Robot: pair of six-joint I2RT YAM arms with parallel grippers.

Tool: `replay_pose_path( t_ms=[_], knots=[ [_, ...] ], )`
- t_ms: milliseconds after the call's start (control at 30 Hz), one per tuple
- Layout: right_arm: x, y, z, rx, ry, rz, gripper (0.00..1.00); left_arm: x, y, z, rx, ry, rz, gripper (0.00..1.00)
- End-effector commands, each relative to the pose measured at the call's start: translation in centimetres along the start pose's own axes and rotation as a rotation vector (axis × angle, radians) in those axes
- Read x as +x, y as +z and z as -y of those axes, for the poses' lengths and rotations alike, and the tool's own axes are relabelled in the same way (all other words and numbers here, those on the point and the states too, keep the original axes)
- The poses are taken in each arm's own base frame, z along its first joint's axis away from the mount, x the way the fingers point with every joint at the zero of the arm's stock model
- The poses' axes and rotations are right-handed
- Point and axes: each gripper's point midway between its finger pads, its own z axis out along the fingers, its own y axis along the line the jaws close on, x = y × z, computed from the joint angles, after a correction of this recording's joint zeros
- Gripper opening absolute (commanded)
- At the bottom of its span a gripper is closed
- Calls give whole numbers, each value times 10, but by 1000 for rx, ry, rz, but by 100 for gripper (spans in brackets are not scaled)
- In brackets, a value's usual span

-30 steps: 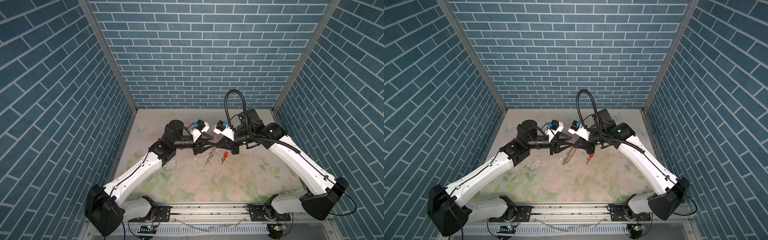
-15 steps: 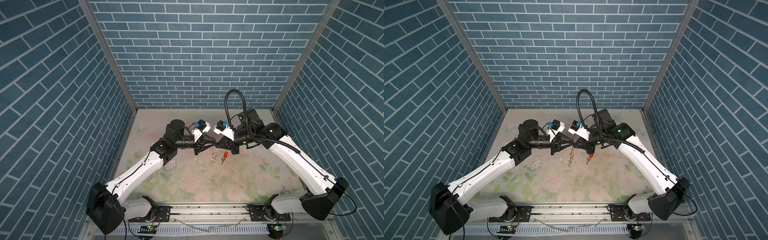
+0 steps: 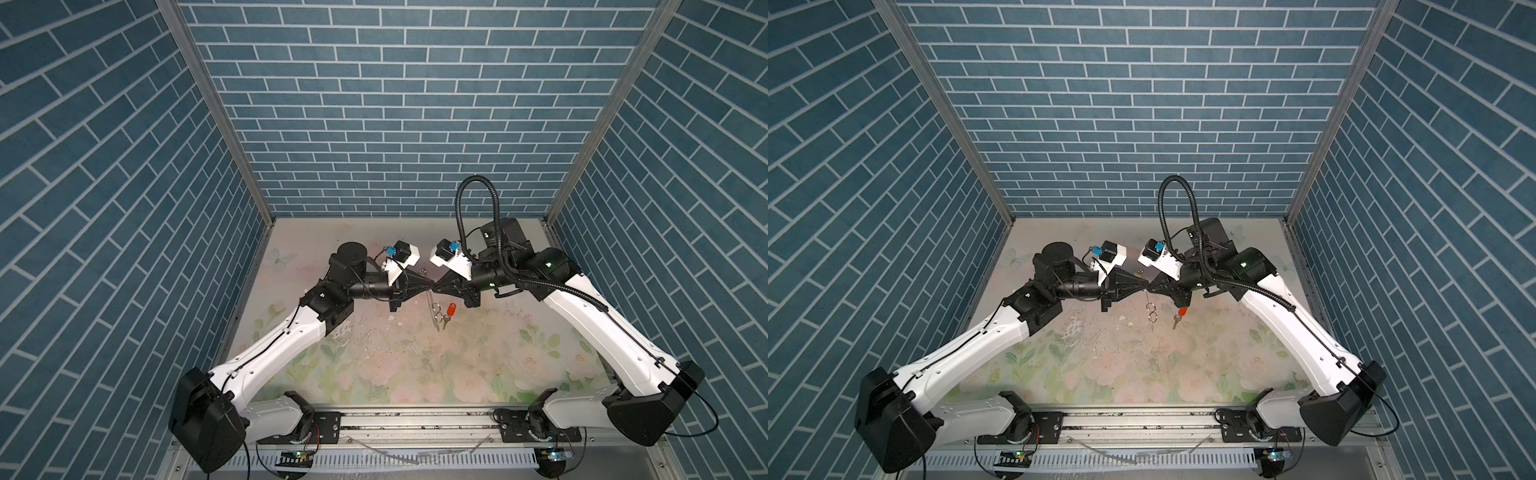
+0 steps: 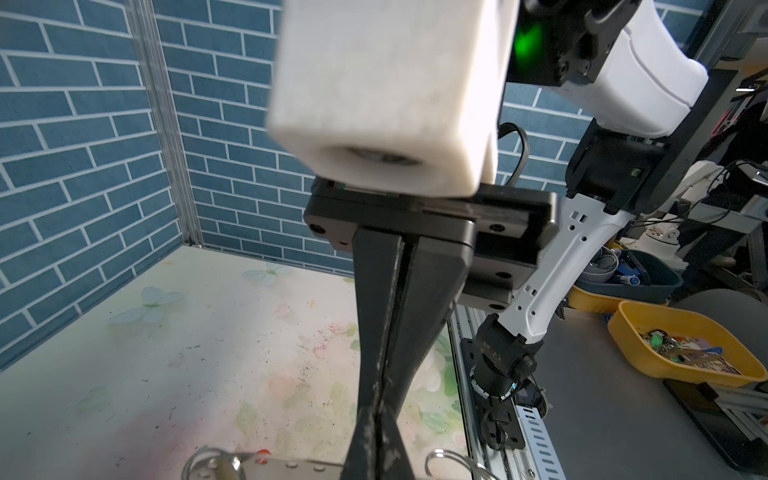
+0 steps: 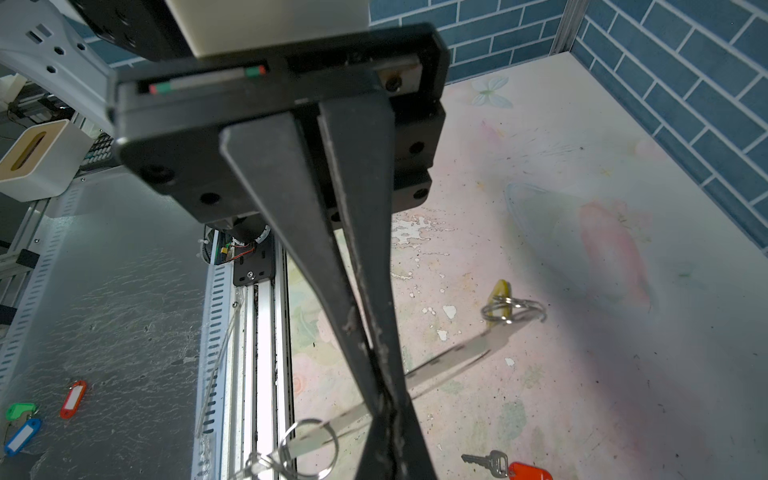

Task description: Put the keys on the keyring

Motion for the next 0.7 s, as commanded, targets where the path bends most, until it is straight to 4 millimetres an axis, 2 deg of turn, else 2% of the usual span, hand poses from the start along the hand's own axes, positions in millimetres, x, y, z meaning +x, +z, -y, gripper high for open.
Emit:
replay_pose_path(
  t_ms=[0,133,300,433,567,667],
  knots=[
    [-12,-12,-2,48,-61,60,3,-3,-7,-8,-83,0,62,0],
    [-6,-18,5,112,-38,59,15,-9,-16,-7,-125,24,115,0],
    [-5,-30,15,223,-15,111,23,-16,-25,-5,-159,58,164,0],
    [-6,-31,19,246,19,150,25,-19,-31,-7,-204,72,199,0],
    [-6,-22,33,284,87,197,26,-20,-39,-20,-341,75,237,0],
    [-6,-13,43,288,146,228,26,-18,-37,-17,-381,95,248,0]
  ],
)
